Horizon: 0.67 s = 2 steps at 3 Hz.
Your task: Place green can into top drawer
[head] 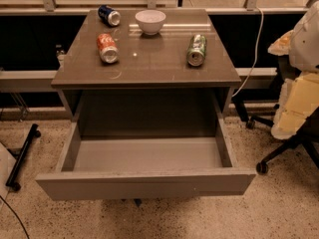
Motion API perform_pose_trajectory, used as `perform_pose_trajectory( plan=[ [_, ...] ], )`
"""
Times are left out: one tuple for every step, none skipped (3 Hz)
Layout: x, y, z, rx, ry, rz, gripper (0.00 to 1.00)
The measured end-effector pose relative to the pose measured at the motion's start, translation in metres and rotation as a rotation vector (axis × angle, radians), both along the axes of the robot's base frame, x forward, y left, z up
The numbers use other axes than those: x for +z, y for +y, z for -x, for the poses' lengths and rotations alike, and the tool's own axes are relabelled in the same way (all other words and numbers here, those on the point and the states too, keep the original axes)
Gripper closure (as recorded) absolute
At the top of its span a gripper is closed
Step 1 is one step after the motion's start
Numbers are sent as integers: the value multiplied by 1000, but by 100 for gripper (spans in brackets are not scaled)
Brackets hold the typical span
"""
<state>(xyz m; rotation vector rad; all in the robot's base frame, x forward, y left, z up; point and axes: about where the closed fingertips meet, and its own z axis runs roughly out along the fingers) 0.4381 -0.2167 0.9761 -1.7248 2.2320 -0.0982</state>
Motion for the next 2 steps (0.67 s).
perform_pose_trajectory(
  plan=[
    [0,0,0,0,0,0,0],
    [5,6,-13,-27,-35,-33,0]
  ],
)
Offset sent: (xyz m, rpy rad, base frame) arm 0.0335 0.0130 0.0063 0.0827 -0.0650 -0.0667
